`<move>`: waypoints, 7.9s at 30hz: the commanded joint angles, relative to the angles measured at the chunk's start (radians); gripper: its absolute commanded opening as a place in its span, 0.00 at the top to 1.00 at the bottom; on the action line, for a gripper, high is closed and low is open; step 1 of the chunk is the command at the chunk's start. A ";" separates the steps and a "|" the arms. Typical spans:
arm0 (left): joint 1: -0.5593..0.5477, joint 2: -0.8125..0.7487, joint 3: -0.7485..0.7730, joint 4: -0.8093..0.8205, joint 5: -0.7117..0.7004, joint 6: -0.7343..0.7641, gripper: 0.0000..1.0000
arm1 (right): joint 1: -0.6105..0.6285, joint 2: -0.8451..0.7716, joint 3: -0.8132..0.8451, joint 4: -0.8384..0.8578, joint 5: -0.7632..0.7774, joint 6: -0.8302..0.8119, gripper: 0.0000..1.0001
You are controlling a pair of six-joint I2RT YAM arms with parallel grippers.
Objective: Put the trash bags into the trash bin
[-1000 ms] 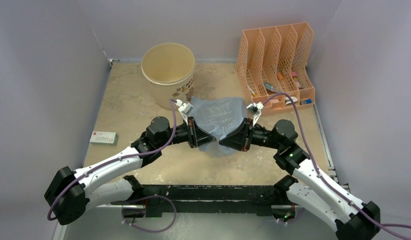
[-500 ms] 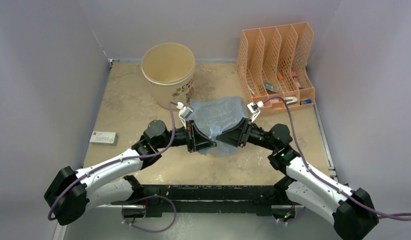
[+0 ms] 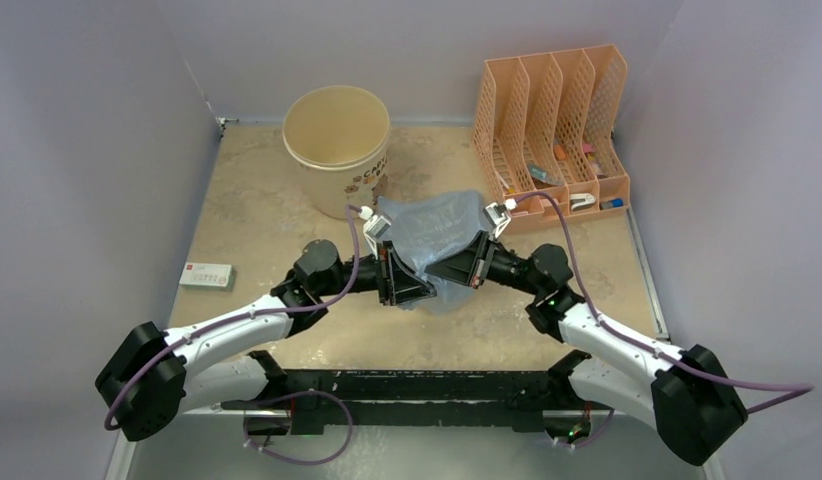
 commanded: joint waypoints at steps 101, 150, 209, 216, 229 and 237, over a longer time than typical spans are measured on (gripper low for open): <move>-0.002 0.075 -0.096 0.403 0.029 0.039 1.00 | 0.075 -0.046 0.181 -0.320 0.040 -0.298 0.44; -0.001 -0.408 0.046 -0.694 -0.739 0.144 0.14 | 0.086 -0.055 0.327 -0.860 0.794 -0.617 1.00; 0.770 0.323 0.877 -1.021 -0.640 0.160 0.19 | 0.075 -0.254 0.428 -0.923 0.567 -0.597 1.00; 0.777 0.409 0.935 -1.046 -0.655 0.222 0.37 | 0.075 -0.250 0.427 -0.924 0.563 -0.600 1.00; 0.778 0.417 0.918 -1.055 -0.606 0.335 0.68 | 0.075 -0.237 0.430 -0.912 0.546 -0.600 1.00; 0.778 0.347 0.910 -1.104 -0.553 0.380 0.93 | 0.075 -0.259 0.456 -0.940 0.575 -0.601 1.00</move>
